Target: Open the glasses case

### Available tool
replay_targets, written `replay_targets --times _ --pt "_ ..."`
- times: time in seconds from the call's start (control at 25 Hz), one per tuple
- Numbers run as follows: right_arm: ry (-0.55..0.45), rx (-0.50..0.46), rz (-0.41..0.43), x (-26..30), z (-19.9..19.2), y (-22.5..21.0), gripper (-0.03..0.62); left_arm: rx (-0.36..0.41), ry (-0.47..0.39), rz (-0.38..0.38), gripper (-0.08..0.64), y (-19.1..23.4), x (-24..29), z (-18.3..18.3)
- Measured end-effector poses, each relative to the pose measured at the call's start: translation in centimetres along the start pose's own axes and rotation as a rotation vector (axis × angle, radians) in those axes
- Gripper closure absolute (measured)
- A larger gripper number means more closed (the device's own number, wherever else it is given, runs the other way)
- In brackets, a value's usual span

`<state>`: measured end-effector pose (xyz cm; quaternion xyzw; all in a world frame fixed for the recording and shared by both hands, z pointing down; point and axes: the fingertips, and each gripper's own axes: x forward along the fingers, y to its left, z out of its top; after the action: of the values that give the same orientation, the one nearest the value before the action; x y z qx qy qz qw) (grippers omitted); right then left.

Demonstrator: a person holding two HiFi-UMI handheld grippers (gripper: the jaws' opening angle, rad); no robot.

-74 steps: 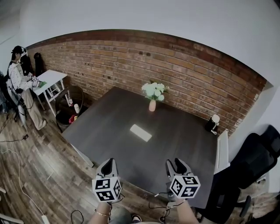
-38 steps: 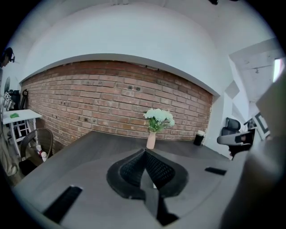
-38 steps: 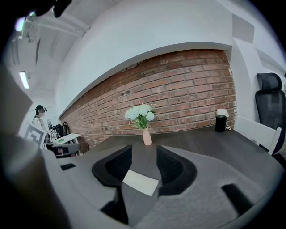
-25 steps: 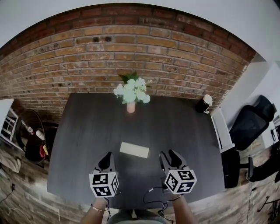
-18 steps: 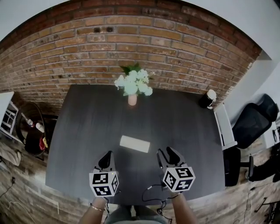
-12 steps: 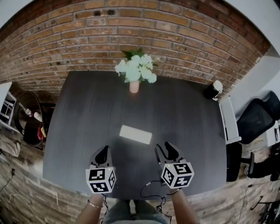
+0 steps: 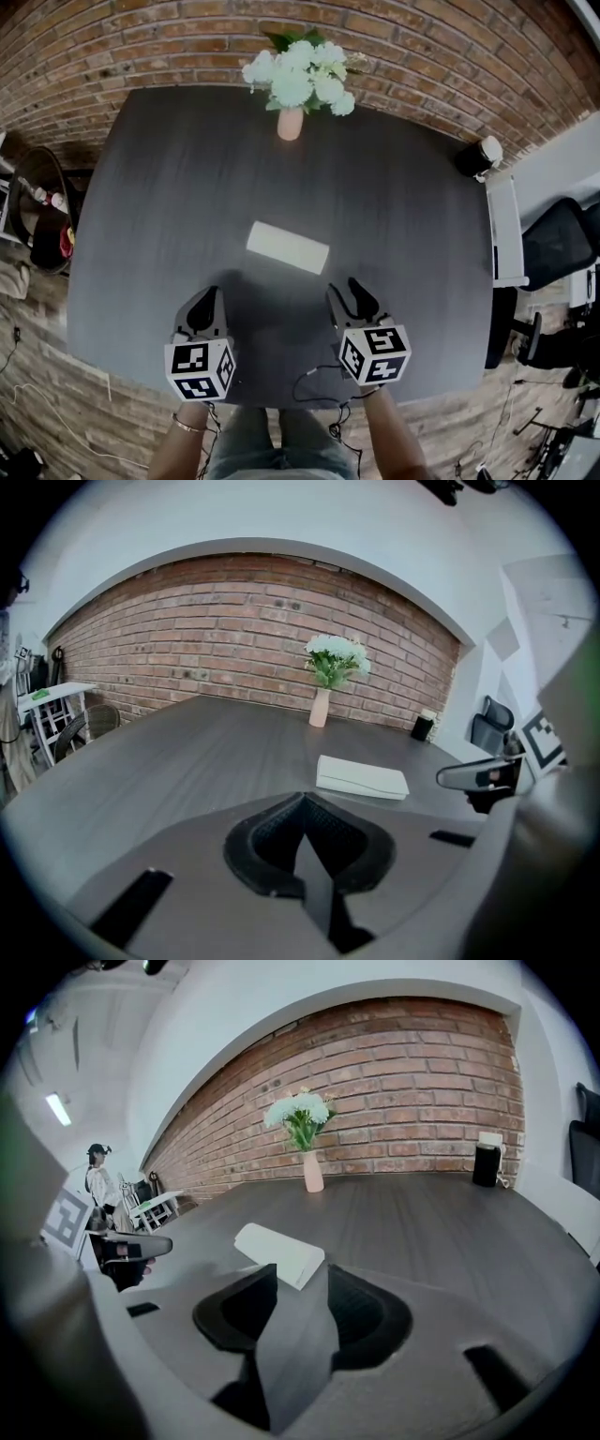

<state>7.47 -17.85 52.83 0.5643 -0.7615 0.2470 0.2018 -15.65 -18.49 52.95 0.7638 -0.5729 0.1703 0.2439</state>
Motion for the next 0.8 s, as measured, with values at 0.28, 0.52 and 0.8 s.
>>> replay_targets --times 0.28,0.52,0.8 --pt "0.061 -0.135 0.005 2.3 -1.1 0.0 0.411 -0.025 0.013 0.017 0.565 0.4 0.5 -1.0" --pt "0.103 -0.268 0.028 3.8 -1.2 0.4 0.411 -0.035 0.020 0.037 0.565 0.9 0.7 -1.5" --pt "0.148 -0.492 0.008 4.9 -1.2 1.3 0.414 -0.051 0.029 0.051 0.565 1.7 0.8 -1.9"
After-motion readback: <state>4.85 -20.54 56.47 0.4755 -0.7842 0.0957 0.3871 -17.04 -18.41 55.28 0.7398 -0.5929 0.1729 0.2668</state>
